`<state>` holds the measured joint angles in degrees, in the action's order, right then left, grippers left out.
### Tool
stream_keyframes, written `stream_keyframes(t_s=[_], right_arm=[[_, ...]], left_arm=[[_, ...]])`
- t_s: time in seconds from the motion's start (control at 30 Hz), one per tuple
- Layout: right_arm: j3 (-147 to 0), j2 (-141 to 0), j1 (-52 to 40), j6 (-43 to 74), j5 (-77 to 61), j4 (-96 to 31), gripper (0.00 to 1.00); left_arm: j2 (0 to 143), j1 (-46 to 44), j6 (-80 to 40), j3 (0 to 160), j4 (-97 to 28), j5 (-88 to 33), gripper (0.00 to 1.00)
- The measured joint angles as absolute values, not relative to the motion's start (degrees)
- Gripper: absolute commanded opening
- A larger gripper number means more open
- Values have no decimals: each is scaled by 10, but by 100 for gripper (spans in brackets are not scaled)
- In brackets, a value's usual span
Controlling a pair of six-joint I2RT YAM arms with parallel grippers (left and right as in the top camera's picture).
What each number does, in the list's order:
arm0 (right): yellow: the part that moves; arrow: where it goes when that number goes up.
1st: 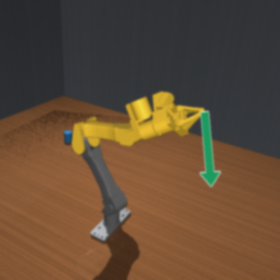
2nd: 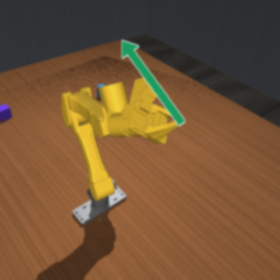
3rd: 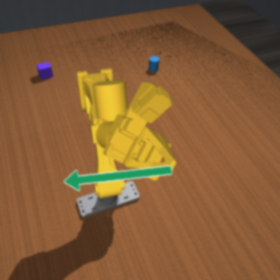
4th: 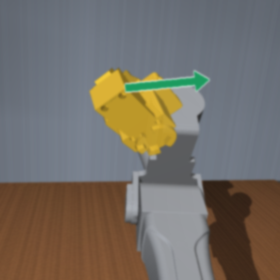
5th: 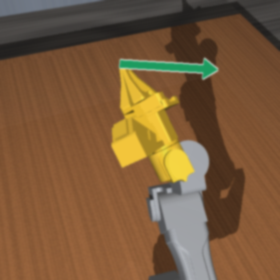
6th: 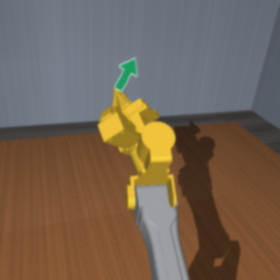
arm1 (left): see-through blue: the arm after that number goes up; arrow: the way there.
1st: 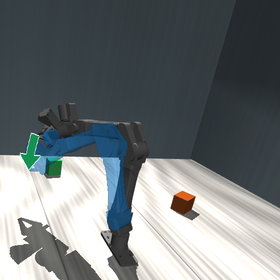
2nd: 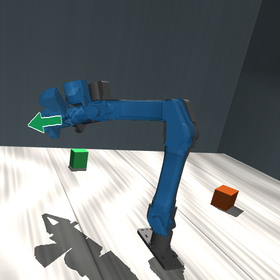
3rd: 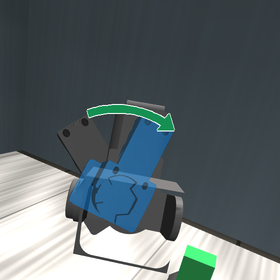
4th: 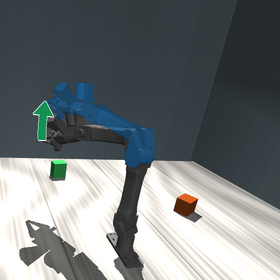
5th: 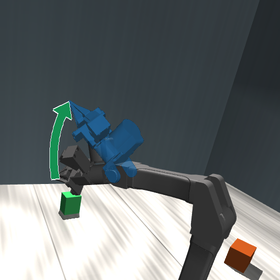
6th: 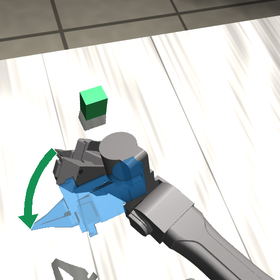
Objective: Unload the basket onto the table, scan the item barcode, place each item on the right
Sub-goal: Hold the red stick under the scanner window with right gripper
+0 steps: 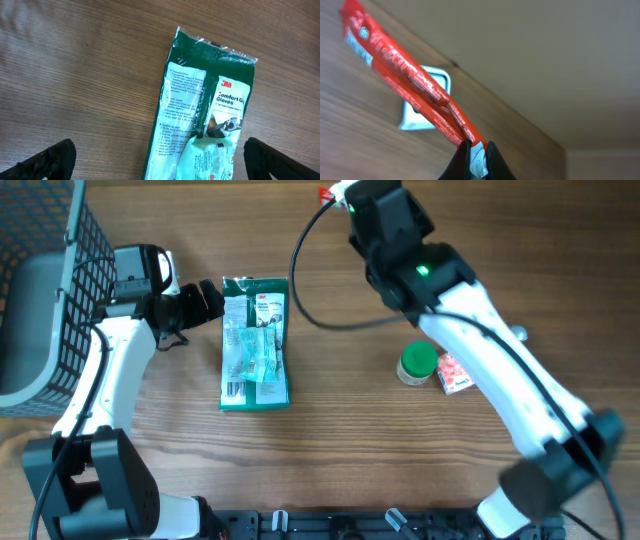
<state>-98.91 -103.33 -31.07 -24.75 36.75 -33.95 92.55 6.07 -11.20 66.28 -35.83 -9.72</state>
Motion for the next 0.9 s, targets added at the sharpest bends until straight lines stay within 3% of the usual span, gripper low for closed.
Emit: stream_keyframes(t_s=[0.37,0.6,0.77,0.9], right_arm=[[-987,-1233,-236,-280,475,-204,4],[-987,-1266,-239,-289,497,-195,4],[-985,-1266,-241,-380,583,-68,4],[-985,-1266,-238,-477,619,-46,4]], left_arm=[[926,61,-112,663,-358,-97,100],[926,61,-112,663,-358,-97,100],[926,61,-112,663,-358,-97,100],[926,61,-112,663,-358,-97,100]])
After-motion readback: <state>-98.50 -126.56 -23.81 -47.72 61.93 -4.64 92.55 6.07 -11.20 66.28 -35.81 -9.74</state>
